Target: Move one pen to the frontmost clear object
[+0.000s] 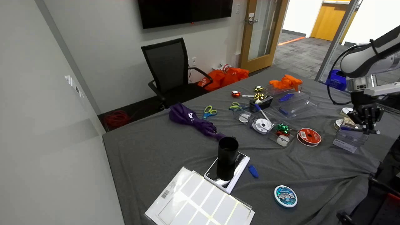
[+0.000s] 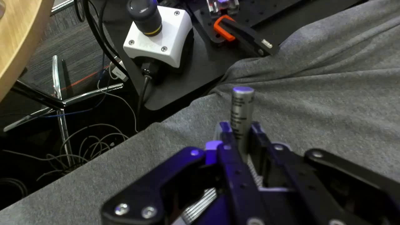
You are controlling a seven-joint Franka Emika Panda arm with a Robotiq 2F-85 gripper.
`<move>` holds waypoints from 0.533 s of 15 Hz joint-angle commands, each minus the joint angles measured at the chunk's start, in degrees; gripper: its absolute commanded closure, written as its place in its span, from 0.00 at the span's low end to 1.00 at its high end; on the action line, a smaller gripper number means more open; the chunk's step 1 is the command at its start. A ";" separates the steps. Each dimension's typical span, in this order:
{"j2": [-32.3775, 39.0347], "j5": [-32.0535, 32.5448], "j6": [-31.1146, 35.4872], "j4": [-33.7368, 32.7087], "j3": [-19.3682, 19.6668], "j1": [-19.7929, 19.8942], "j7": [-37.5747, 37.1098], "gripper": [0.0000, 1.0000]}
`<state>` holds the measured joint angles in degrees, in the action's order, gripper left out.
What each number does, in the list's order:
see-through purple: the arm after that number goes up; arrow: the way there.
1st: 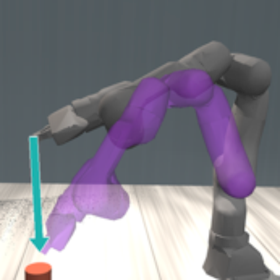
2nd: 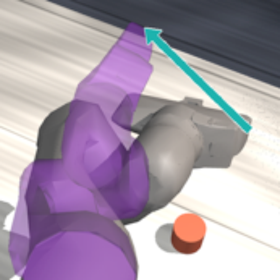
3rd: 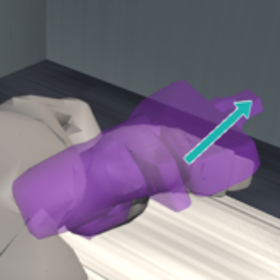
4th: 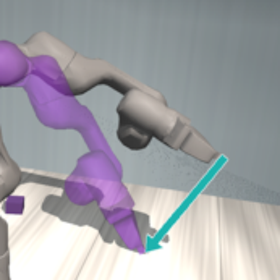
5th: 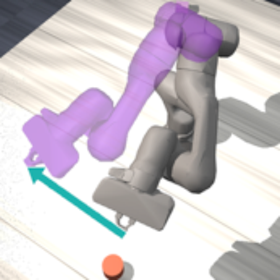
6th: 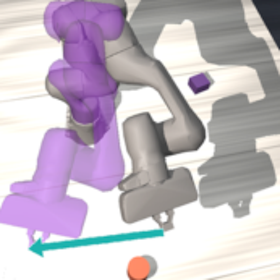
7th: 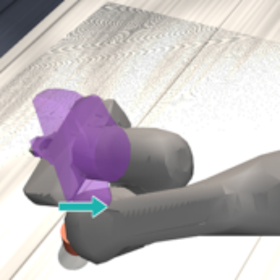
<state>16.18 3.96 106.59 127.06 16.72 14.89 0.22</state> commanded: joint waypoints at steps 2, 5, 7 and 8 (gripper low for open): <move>3.83 -0.02 3.12 -1.90 -0.28 0.83 -2.09 0.96; 5.20 0.20 4.41 -2.23 -0.13 0.86 -2.91 0.96; 5.58 0.43 4.99 -2.18 0.05 0.89 -3.18 0.56; 5.47 0.61 5.13 -2.08 0.12 0.94 -3.00 0.51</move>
<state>20.72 4.04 110.76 125.75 16.96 14.94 -2.54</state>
